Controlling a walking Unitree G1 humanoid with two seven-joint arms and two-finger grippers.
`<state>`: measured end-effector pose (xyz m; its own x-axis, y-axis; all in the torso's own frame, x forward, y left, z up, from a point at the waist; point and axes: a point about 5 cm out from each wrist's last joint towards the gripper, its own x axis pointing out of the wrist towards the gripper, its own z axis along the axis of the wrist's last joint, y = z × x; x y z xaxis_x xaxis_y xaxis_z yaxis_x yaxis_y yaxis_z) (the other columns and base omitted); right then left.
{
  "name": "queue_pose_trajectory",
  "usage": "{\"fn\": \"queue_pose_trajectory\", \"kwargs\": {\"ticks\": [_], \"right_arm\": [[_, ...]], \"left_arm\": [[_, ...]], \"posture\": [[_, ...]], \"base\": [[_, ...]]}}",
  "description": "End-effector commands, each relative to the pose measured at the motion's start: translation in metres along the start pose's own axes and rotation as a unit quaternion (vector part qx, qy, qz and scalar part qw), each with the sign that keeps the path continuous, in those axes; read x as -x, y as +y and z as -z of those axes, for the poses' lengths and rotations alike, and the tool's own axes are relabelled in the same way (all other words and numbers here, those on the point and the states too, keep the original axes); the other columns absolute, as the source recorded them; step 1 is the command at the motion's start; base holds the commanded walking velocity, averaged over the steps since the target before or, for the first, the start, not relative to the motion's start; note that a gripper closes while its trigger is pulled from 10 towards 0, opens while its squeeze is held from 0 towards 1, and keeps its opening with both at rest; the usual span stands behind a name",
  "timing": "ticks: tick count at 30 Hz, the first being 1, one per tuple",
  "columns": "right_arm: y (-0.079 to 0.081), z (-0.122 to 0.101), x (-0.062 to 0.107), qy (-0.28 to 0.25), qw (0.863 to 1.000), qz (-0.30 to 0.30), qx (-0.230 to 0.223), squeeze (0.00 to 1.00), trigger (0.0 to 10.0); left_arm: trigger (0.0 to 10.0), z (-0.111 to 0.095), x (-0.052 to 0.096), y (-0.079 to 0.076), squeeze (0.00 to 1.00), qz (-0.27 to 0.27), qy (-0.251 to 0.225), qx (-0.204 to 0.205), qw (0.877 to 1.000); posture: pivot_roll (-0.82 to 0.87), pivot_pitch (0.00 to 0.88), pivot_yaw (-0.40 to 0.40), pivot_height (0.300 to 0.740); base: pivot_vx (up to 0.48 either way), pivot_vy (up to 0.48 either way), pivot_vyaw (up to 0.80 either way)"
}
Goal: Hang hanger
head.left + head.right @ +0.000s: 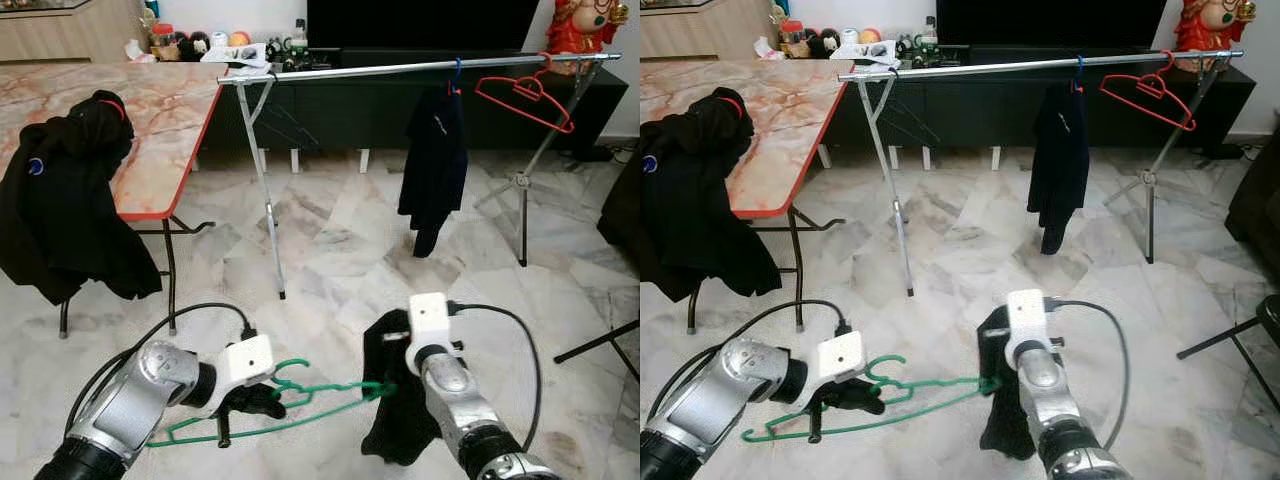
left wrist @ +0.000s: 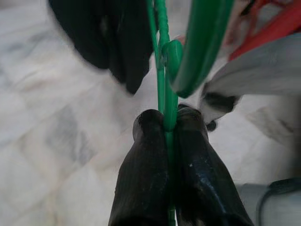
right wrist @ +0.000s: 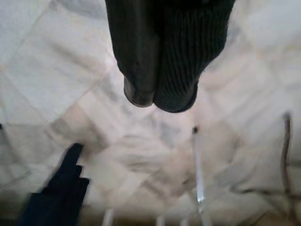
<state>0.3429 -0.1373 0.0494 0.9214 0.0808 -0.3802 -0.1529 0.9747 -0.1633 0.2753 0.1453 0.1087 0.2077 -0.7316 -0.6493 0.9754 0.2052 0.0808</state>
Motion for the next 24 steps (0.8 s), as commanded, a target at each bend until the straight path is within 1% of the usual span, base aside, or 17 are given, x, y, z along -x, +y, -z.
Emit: {"fn": "queue_pose_trajectory", "kwargs": {"ticks": [1, 2, 3, 5, 6, 8, 10, 13, 15, 19, 22, 24], "right_arm": [[0.001, -0.011, -0.003, -0.007, 0.999, -0.009, 0.036, 0.00, 10.0], [0.001, -0.011, -0.003, -0.007, 0.999, -0.009, 0.036, 0.00, 10.0], [0.002, -0.013, -0.004, -0.004, 0.999, -0.011, 0.045, 0.00, 10.0], [0.002, -0.014, -0.005, -0.004, 0.999, -0.011, 0.042, 0.00, 10.0], [0.000, -0.017, -0.005, -0.005, 0.999, -0.006, 0.038, 0.00, 10.0], [-0.001, -0.020, -0.006, -0.008, 0.999, -0.002, 0.031, 0.00, 10.0], [-0.001, -0.023, -0.007, -0.011, 1.000, -0.004, 0.025, 0.00, 10.0], [-0.002, -0.026, -0.008, -0.012, 1.000, -0.005, 0.022, 0.00, 10.0], [-0.003, -0.026, -0.008, -0.011, 1.000, -0.007, 0.023, 0.00, 10.0], [-0.006, -0.024, -0.007, -0.006, 1.000, -0.004, 0.018, 0.00, 10.0], [-0.008, -0.024, -0.007, -0.006, 1.000, -0.003, 0.012, 0.00, 10.0], [-0.009, -0.024, -0.007, -0.006, 1.000, -0.003, 0.015, 0.00, 10.0]], "left_arm": [[10.0, -0.005, 0.002, -0.001, 0.00, 0.010, 0.002, -0.006, 1.000], [10.0, -0.005, 0.002, -0.001, 0.00, 0.010, 0.002, -0.006, 1.000], [10.0, -0.013, 0.000, -0.002, 0.00, 0.008, -0.010, -0.012, 1.000], [10.0, -0.016, 0.000, -0.002, 0.00, 0.008, -0.016, -0.013, 1.000], [10.0, -0.022, -0.001, -0.002, 0.00, 0.000, -0.039, -0.008, 0.999], [10.0, -0.023, -0.002, 0.001, 0.00, -0.017, -0.045, -0.006, 0.999], [10.0, -0.021, -0.002, 0.002, 0.00, -0.033, -0.041, -0.005, 0.999], [10.0, -0.017, -0.003, 0.009, 0.00, -0.079, -0.038, 0.006, 0.996], [10.0, -0.014, -0.003, 0.012, 0.00, -0.101, -0.036, 0.026, 0.994], [10.0, -0.009, -0.004, 0.011, 0.00, -0.111, -0.024, 0.038, 0.993], [10.0, -0.004, -0.004, 0.018, 0.00, -0.145, -0.003, 0.033, 0.989], [10.0, -0.005, -0.004, 0.019, 0.00, -0.146, 0.001, 0.030, 0.989]], "posture": [[0.07, 0.091, 0.025, 0.740], [0.07, 0.091, 0.025, 0.740], [0.07, 0.088, 0.023, 0.740], [0.07, 0.087, 0.022, 0.740], [0.07, 0.086, 0.021, 0.740], [0.07, 0.085, 0.021, 0.740], [0.07, 0.085, 0.020, 0.740], [0.07, 0.085, 0.017, 0.740], [0.07, 0.086, 0.015, 0.740], [0.07, 0.087, 0.013, 0.740], [0.08, 0.086, 0.012, 0.740], [0.07, 0.087, 0.012, 0.740]], "base": [[0.000, 0.000, 0.00], [0.000, 0.000, 0.00], [0.000, 0.000, 0.00], [0.000, 0.000, 0.00], [0.000, 0.000, 0.00], [0.000, 0.000, 0.00], [0.000, 0.000, 0.00], [0.000, 0.000, 0.00], [0.000, 0.000, 0.00], [0.000, 0.000, 0.00], [0.000, 0.000, 0.00], [0.000, 0.000, 0.00]]}}
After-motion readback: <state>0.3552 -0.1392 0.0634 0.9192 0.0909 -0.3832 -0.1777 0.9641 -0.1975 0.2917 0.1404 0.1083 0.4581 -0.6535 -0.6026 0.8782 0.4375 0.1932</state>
